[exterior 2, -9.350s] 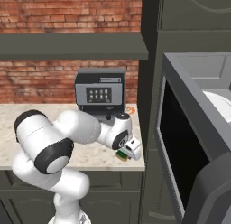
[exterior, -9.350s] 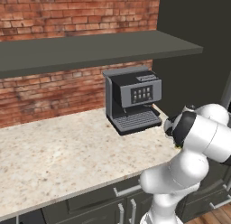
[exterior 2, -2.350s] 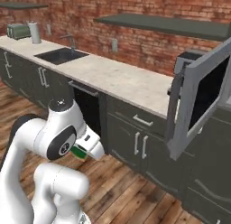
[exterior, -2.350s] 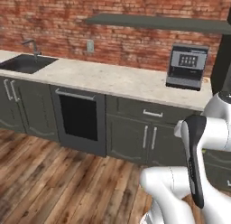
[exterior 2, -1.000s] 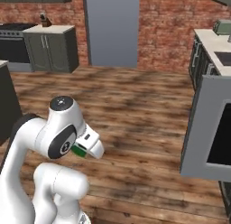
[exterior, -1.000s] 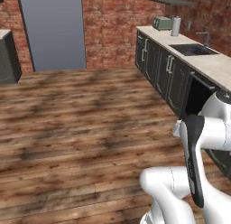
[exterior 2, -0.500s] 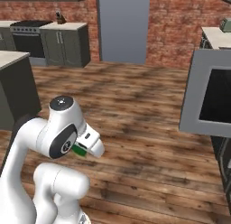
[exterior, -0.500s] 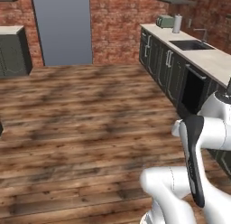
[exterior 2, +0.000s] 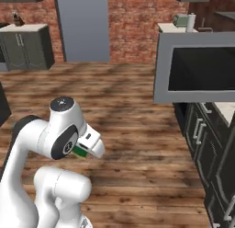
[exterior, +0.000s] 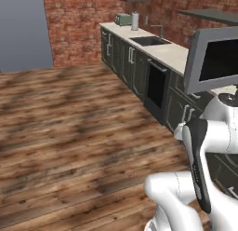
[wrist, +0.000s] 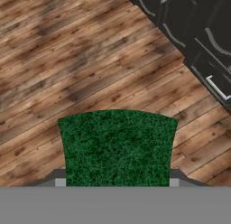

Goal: Place the sponge inside the microwave to prepare for sanitizing.

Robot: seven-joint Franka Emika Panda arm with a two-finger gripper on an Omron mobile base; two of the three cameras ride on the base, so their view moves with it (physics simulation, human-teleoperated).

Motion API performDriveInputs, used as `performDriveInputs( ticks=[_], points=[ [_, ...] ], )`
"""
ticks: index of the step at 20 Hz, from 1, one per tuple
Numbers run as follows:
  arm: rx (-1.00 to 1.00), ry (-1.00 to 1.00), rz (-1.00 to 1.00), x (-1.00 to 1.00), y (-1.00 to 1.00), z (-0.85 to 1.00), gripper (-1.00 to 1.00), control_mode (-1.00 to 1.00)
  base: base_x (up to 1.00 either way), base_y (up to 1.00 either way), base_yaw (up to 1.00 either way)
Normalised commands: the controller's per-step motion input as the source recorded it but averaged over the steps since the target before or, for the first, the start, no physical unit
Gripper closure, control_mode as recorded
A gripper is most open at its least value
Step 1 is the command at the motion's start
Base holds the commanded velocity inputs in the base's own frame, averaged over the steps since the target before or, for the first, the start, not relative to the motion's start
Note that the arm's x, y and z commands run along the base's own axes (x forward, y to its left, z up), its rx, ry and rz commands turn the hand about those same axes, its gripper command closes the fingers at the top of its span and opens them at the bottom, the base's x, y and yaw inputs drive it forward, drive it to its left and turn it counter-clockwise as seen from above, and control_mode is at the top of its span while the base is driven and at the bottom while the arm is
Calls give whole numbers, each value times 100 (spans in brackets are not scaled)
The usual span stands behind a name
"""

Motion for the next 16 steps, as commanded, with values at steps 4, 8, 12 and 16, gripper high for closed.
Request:
performDriveInputs(
  ticks=[4, 8, 12, 16],
  points=[
    [0, 0, 0, 0, 0, 0, 100, 100, -11, 0, -93],
    [0, 0, 0, 0, 0, 0, 100, 100, -9, 0, -91],
    [0, 0, 0, 0, 0, 0, 100, 100, -1, -1, -94],
    [0, 0, 0, 0, 0, 0, 100, 100, 18, 0, -74]
  ],
)
